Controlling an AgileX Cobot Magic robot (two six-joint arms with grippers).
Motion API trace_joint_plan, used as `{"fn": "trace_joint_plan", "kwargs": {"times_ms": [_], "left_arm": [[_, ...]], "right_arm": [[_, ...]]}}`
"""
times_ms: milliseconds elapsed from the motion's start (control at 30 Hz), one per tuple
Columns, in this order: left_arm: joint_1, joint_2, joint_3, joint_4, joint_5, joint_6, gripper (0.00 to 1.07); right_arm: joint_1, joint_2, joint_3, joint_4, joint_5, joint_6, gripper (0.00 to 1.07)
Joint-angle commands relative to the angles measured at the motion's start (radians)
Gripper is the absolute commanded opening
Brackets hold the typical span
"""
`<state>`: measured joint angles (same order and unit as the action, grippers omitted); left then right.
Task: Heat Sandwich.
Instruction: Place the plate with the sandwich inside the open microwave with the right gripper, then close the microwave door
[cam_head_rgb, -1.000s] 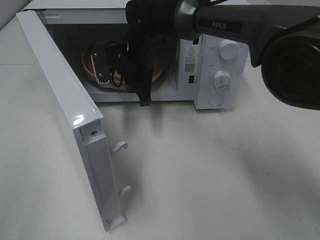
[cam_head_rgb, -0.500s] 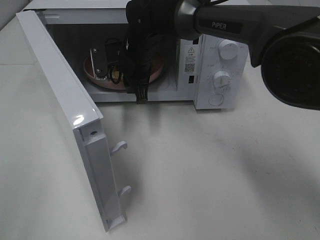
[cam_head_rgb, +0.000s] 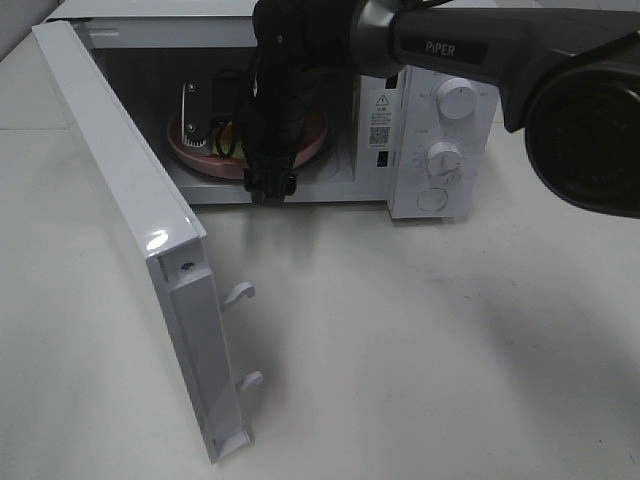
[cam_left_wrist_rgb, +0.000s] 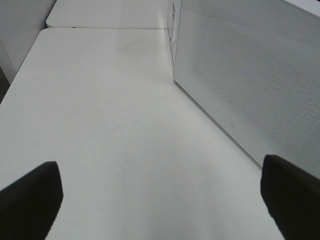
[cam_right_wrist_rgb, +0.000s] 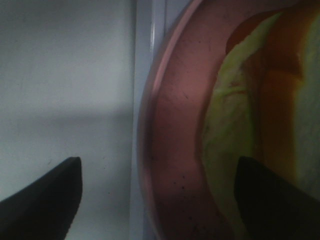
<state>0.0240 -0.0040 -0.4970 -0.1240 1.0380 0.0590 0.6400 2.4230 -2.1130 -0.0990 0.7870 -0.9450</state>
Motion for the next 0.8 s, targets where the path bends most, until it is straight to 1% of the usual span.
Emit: {"fn": "trace_joint_plan", "kwargs": {"times_ms": [33,233,333,467,500,600,667,700,800], "left_arm": [[0.003,-0.029,0.002,-0.001,-0.004,0.001,1.04],[0.003,-0.029,0.002,-0.001,-0.004,0.001,1.04],[0.003,-0.029,0.002,-0.001,-0.004,0.001,1.04],[0.003,-0.029,0.002,-0.001,-0.004,0.001,1.04],[0.003,-0.029,0.002,-0.001,-0.004,0.001,1.04],[0.003,-0.029,0.002,-0.001,-0.004,0.001,1.04],[0.003,-0.029,0.002,-0.001,-0.004,0.001,1.04],[0.003,-0.029,0.002,-0.001,-0.004,0.001,1.04],[0.003,-0.029,0.002,-0.001,-0.004,0.001,1.04]], "right_arm": [[-0.001,-0.027,-0.004,0.003,0.007,0.014,0.8],[0.002,-0.053,-0.002,0.006,0.025,0.073,0.78],[0.002,-0.068,0.019,0.006,0.017,0.078,0.77],[0.004,-0.126,0.127,0.006,-0.023,0.076,0.76],[0.004,-0.126,0.127,0.006,-0.023,0.076,0.76],[0.004,-0.176,0.202,0.005,-0.038,0.073,0.76],[0.004,-0.188,0.22,0.005,-0.043,0.073,0.76],[0.006,-0.212,0.26,0.005,-0.046,0.073,0.76],[0.006,-0.25,0.322,0.005,-0.055,0.067,0.76]]}}
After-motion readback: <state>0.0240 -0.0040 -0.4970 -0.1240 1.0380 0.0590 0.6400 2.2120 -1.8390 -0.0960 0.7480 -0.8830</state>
